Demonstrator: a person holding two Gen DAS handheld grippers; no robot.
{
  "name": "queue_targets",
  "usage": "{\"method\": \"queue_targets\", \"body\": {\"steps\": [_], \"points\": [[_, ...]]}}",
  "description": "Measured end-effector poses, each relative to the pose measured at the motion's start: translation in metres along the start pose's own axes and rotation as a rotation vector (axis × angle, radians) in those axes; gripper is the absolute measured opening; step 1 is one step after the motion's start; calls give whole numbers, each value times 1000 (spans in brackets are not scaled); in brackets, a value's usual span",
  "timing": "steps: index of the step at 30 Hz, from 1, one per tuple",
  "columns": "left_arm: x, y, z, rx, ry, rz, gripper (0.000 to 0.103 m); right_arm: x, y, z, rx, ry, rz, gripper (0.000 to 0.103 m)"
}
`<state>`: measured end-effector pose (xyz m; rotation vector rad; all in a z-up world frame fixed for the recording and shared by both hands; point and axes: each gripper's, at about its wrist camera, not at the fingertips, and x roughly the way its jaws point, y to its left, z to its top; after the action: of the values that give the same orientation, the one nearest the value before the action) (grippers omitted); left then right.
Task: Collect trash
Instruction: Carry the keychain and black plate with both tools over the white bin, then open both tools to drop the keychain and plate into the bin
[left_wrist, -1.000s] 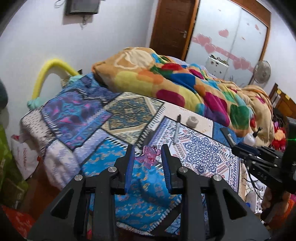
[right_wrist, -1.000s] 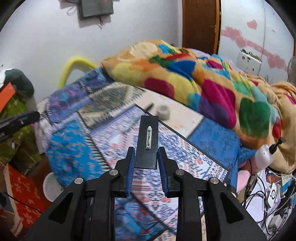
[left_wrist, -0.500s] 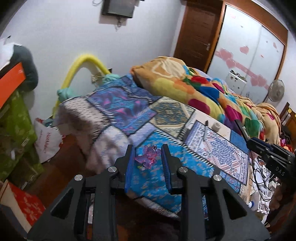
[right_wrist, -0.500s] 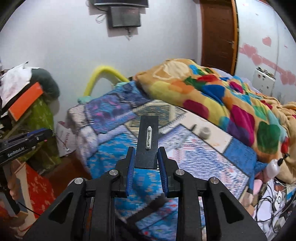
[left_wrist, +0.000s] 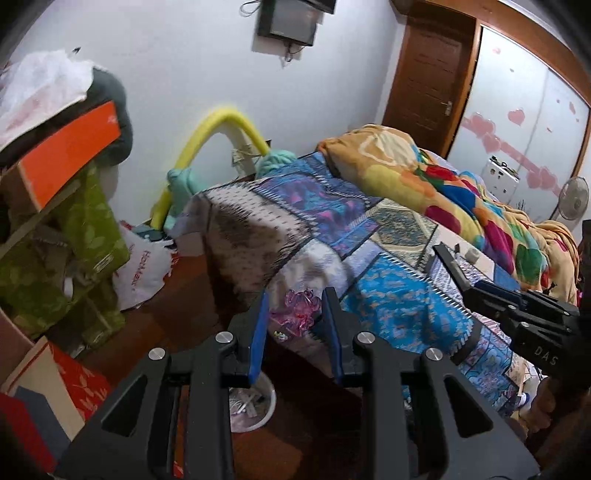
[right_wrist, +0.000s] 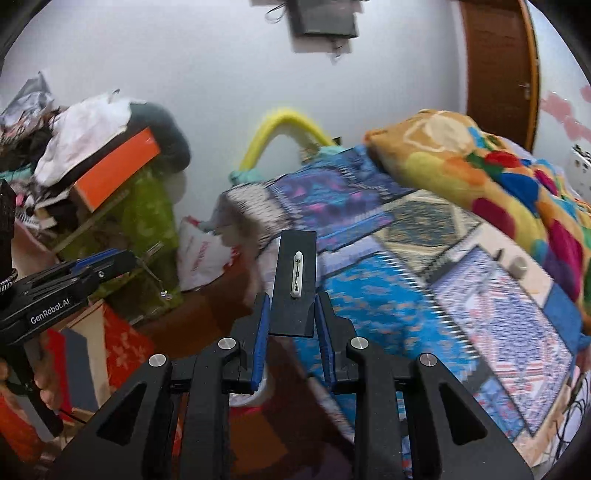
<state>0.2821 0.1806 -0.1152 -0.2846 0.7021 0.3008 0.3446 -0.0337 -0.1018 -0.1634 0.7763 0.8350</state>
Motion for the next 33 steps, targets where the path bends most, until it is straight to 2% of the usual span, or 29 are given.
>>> {"method": "queue_targets", "body": {"steps": [3, 10, 19, 23, 25, 27, 29, 33], "points": [[6, 19, -12, -18, 17, 16, 29, 16, 20, -1, -21, 29, 24, 23], [36, 63, -43, -69, 117, 46, 29, 59, 62, -10, -81, 118, 72, 23], [77, 107, -88, -144, 261, 88, 29, 127, 106, -34, -151, 301, 158, 23], [91, 120, -102, -166, 300, 102, 29, 151, 119, -35, -167, 343, 180, 23], [96, 124, -106, -176, 314, 101, 29, 163, 121, -32, -145, 366, 225, 24], [103, 128, -107, -189, 328, 98, 29, 176, 121, -31, -111, 406, 258, 31], [110, 130, -107, -201, 345, 90, 29, 187, 120, -31, -92, 442, 246, 36], [124, 129, -105, -208, 370, 71, 29, 190, 117, -33, -125, 447, 190, 36]]}}
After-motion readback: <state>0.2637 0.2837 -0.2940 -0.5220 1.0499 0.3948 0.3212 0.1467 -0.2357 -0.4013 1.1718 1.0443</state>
